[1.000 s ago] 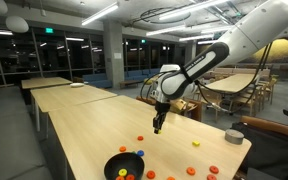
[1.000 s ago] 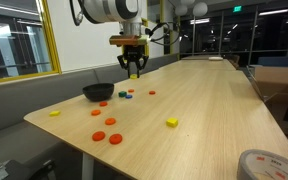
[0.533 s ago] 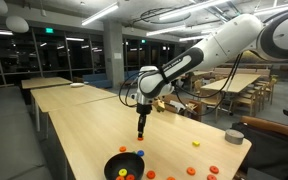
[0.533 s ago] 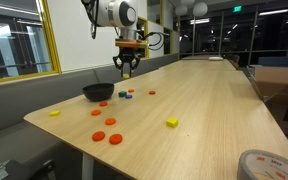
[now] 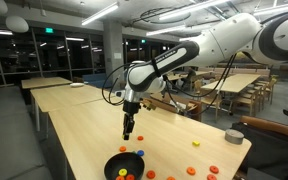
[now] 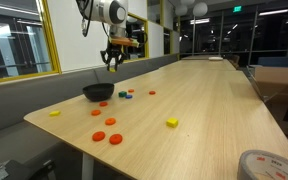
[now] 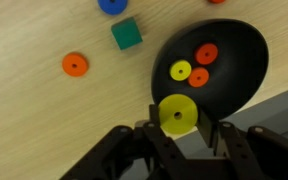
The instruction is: Put the round yellow, orange, blue blocks and another orange block in the black bowl respectively
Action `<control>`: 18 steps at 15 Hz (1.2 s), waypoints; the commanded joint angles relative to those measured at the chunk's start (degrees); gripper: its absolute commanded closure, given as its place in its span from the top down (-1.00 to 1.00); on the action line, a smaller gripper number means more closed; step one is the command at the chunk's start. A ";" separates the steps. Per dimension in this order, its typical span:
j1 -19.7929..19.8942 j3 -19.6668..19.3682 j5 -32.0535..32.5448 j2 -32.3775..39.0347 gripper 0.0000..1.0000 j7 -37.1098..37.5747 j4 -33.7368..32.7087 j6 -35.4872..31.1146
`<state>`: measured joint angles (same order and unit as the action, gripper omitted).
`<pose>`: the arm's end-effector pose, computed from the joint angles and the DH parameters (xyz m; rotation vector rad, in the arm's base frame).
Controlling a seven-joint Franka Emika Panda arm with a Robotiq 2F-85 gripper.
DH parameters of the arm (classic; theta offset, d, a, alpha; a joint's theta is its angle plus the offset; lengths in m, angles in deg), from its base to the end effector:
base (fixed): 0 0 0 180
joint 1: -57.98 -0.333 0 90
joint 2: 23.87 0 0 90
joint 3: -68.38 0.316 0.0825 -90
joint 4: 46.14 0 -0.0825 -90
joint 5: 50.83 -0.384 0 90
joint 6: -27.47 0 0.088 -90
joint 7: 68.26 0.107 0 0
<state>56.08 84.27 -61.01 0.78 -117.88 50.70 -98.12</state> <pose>0.6445 0.1925 0.3659 -2.5134 -1.4552 -0.2224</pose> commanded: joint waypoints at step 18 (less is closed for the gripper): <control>-1.76 -3.83 -2.96 6.35 1.00 2.74 -7.57 9.57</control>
<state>55.87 83.77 -66.89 7.34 -120.84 44.78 -85.87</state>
